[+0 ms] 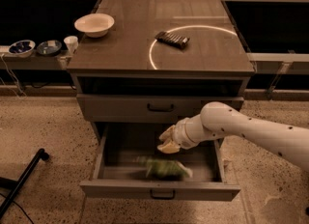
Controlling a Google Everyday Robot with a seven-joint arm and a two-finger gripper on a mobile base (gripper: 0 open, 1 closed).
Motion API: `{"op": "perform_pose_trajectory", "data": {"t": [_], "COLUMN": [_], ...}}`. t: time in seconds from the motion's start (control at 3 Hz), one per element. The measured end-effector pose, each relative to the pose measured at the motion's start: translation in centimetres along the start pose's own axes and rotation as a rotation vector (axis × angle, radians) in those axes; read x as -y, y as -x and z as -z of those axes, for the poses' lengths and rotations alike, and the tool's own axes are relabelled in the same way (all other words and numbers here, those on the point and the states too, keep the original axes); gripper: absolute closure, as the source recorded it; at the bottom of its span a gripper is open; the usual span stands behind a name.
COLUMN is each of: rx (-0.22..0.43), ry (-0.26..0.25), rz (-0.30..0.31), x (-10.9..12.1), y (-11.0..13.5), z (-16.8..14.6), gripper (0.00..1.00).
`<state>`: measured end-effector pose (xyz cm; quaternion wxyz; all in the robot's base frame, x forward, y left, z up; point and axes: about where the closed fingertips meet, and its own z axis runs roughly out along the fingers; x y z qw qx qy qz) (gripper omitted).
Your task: Place green jalapeno chip bag into middle drawer
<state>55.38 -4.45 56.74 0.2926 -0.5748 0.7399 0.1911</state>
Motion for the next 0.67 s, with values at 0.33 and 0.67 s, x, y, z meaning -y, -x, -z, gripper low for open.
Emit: {"op": "perform_pose_trajectory", "data": {"t": [0.33, 0.67], "rx": [0.000, 0.000], "ry": [0.000, 0.000], "rz": [0.000, 0.000], "x": [0.00, 0.00], "y": [0.00, 0.00], "z": [-0.01, -0.01], "gripper": [0.04, 0.00]}}
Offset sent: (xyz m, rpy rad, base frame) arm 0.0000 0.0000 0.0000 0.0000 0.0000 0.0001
